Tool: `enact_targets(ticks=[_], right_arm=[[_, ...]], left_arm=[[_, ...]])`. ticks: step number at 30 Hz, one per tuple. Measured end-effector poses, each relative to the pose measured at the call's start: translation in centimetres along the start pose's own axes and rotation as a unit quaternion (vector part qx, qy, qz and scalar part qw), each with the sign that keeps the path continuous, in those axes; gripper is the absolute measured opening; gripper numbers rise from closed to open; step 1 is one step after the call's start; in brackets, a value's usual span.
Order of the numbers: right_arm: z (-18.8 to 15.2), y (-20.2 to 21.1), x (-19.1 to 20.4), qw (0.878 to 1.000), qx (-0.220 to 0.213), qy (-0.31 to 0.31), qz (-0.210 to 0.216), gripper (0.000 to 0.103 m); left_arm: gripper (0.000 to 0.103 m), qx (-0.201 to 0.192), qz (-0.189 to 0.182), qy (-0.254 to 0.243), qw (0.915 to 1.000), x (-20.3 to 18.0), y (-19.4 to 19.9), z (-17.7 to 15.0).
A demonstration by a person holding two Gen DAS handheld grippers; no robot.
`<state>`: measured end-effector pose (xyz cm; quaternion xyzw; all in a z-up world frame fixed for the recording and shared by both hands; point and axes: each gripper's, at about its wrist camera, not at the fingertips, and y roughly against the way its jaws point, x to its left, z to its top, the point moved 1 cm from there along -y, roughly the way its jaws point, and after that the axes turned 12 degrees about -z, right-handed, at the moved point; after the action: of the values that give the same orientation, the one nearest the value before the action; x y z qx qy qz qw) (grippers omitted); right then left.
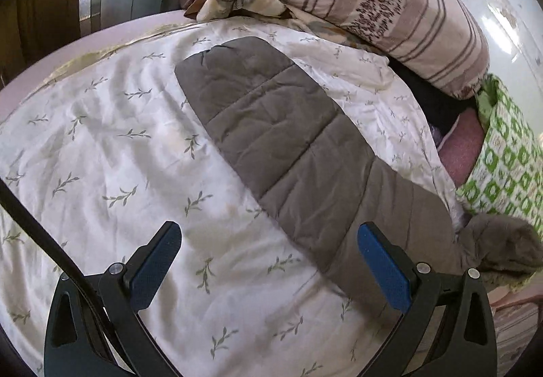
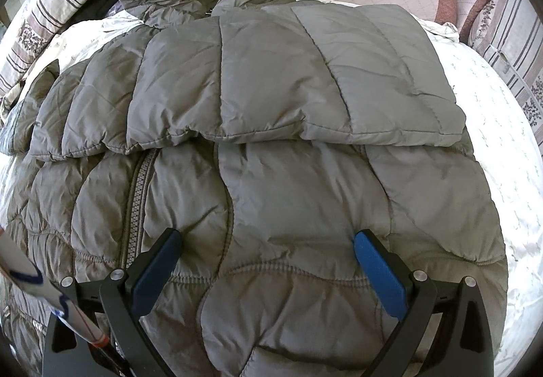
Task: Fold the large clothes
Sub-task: 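Grasp the other sleeve cuff with the left tool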
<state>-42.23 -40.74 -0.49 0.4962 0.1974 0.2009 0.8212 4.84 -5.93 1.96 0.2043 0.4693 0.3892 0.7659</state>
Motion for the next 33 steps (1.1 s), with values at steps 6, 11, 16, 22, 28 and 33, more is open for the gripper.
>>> enact_targets(ticks=[6, 11, 16, 22, 28, 33], right_arm=[[-0.1, -0.1, -0.1, 1.000, 0.001, -0.001, 0.002, 0.103], [-0.1, -0.1, -0.1, 1.000, 0.001, -0.002, 0.005, 0.103], [-0.1, -0.1, -0.1, 1.000, 0.001, -0.003, 0.006, 0.103], [-0.2, -0.2, -0.1, 1.000, 0.000, -0.003, 0.008, 0.103], [-0.3, -0.2, -0.1, 1.000, -0.001, -0.003, 0.009, 0.103], [-0.3, -0.2, -0.1, 1.000, -0.001, -0.003, 0.010, 0.103]], left_arm=[[0.103, -0.006, 0.000, 0.012, 0.9999, 1.1, -0.7, 0.4], [0.103, -0.018, -0.031, 0.045, 0.9984, 2.7, -0.9, 1.2], [0.098, -0.032, -0.068, 0.072, 0.9946, 3.9, -1.0, 2.4], [0.079, -0.037, -0.090, 0.083, 0.9918, 4.2, -2.3, 4.4], [0.073, -0.056, -0.104, 0.098, 0.9881, 5.6, -3.7, 6.0], [0.072, -0.072, -0.116, 0.104, 0.9851, 5.9, -4.3, 6.8]])
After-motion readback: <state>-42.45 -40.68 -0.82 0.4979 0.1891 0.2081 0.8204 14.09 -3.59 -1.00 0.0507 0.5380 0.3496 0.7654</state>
